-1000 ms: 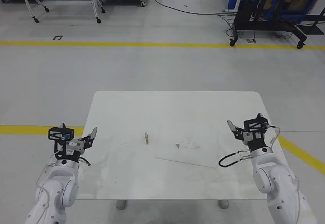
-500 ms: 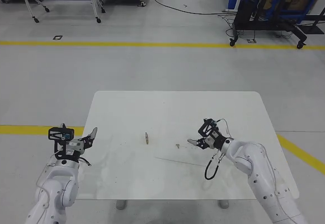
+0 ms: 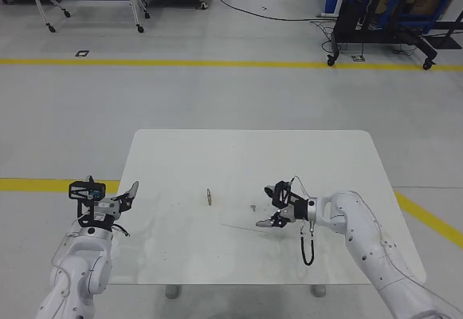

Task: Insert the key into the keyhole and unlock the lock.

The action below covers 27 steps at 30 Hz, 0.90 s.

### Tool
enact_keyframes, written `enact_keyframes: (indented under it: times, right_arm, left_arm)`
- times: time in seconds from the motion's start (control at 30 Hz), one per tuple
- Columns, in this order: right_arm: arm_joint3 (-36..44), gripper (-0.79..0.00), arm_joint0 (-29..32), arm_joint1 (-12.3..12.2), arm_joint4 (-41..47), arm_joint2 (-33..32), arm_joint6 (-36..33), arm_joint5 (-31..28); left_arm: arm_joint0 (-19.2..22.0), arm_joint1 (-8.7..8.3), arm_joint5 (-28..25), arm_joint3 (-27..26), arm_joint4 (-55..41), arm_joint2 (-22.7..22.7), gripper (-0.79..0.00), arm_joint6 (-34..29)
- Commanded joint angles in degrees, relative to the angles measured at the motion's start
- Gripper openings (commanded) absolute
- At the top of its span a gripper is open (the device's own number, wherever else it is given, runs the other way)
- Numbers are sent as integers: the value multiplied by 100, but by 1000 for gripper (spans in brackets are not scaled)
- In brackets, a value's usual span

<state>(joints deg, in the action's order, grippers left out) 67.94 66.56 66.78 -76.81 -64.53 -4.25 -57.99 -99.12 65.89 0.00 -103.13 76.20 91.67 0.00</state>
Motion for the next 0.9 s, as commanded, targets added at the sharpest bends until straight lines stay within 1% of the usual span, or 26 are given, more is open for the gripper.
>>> enact_keyframes:
  times: [0.0,0.07,0.13,0.2,0.33,0.37,0.43,0.5,0.53,0.57,0.7,0.87]
  right_arm:
    - [-186,-397,-159,28,-171,139,39,132]
    - [-266,-431,-241,65,-401,295,159,404]
    - [-350,-437,-310,89,-566,419,348,504]
    - [-445,-437,-377,104,-696,520,536,508]
    - [-620,-468,-487,131,-912,700,793,544]
    - [-663,-493,-516,139,-949,741,836,553]
    - [-749,-517,-569,156,-1007,821,913,570]
    - [-842,-591,-627,172,-1049,887,963,592]
    - [-886,-650,-654,179,-1056,916,988,590]
    - [-924,-785,-679,185,-1060,939,1014,589]
    - [-995,-785,-745,185,-1103,981,1141,578]
    - [-866,-785,-719,127,-1260,931,1319,567]
  left_arm:
    - [0,0,0,0,0,0,0,0]
    - [0,0,0,0,0,0,0,0]
    - [0,0,0,0,0,0,0,0]
    - [0,0,0,0,0,0,0,0]
    - [0,0,0,0,0,0,0,0]
    - [0,0,0,0,0,0,0,0]
    - [0,0,0,0,0,0,0,0]
    - [0,0,0,0,0,0,0,0]
    - [0,0,0,0,0,0,0,0]
    - [0,0,0,0,0,0,0,0]
    - [0,0,0,0,0,0,0,0]
    - [0,0,0,0,0,0,0,0]
